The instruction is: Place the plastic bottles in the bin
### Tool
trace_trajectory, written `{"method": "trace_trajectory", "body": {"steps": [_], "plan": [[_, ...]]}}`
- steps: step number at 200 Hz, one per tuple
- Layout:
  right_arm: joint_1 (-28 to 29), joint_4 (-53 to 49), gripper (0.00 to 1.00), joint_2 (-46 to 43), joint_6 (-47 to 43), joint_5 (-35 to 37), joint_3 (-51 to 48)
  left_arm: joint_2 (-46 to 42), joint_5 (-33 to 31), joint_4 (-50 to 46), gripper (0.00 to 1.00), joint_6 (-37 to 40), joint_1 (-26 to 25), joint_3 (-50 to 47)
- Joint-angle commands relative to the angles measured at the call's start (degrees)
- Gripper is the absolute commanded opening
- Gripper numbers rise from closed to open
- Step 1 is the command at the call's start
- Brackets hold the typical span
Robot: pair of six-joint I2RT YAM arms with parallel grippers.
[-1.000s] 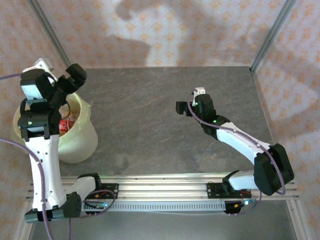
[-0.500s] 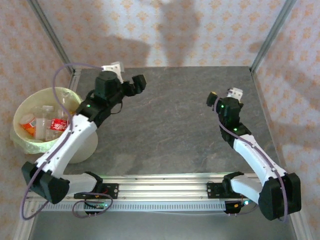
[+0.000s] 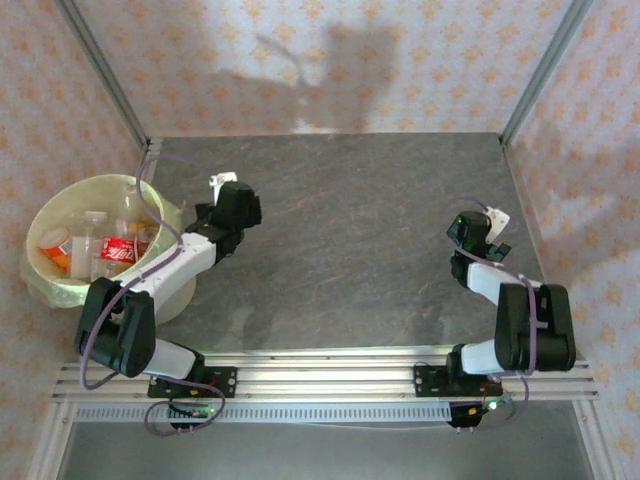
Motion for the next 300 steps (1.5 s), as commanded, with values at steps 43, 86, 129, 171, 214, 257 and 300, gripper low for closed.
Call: {"method": "trace_trajectory", "body": {"steps": [43, 86, 129, 171, 214, 257, 300], "plan": [[-0.78, 15.79, 0.99, 3.07, -8.57, -23.95, -1.96, -0.69, 5.28, 12.01, 1.00, 10.29, 6.24, -5.83], [2.37, 24.73, 0.99, 5.30, -9.37, -16.25, -6.31, -0.42, 5.36, 14.09, 1.00, 12.09, 8.03, -9.73], [4.76, 25.24, 0.99, 6.32, -11.26, -13.07, -5.80, 1.16, 8.64, 28.10, 1.00, 15.62, 11.41, -14.50], [4.76, 25.78, 0.99, 6.36, -11.34, -13.11, -5.86, 2.62, 10.27, 44.20, 1.00, 13.89, 13.44, -23.96], [4.82, 25.73, 0.99, 6.31, -11.34, -13.15, -5.96, 3.64, 7.32, 48.14, 1.00, 13.35, 12.62, -26.26], [4.81, 25.56, 0.99, 6.48, -11.50, -13.45, -5.79, 4.34, 7.19, 50.62, 1.00, 13.69, 12.67, -26.81], [4.79, 25.34, 0.99, 6.60, -11.87, -14.66, -5.61, 4.22, 7.19, 50.44, 1.00, 13.64, 12.68, -26.81]]}}
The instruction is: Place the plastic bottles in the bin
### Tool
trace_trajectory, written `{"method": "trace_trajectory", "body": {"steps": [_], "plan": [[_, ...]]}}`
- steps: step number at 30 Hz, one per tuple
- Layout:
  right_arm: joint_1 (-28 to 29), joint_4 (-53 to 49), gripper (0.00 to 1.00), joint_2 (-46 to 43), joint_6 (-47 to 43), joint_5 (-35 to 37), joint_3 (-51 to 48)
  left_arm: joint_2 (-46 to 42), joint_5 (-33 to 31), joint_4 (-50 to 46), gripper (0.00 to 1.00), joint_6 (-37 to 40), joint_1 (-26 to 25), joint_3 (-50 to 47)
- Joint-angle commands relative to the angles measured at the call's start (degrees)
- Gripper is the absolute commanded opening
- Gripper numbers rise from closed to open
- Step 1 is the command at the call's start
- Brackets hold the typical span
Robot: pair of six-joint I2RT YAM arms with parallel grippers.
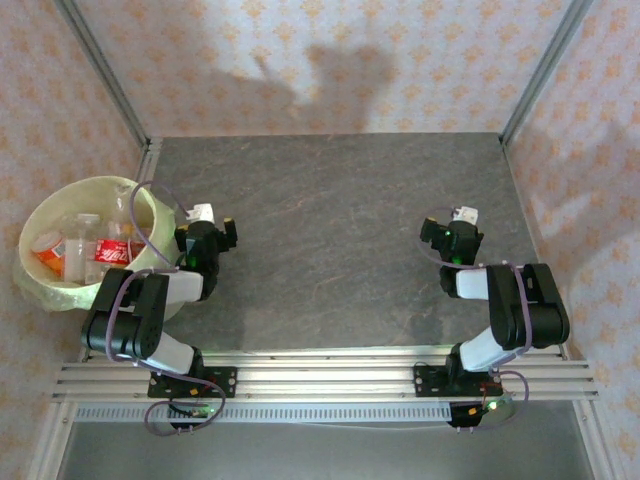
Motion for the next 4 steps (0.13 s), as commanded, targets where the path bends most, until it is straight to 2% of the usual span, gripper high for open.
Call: {"method": "trace_trajectory", "body": {"steps": [1, 4], "plan": [[0.05, 1.21, 0.99, -0.15, -0.86, -0.18, 0.97, 0.00, -1.76, 2.37, 1.00, 0.17, 0.17, 0.16], [0.04, 1.36, 0.99, -0.28, -0.88, -0.27, 0.79, -0.08, -1.73, 2.13, 1.00, 0.17, 0.15, 0.20]]}}
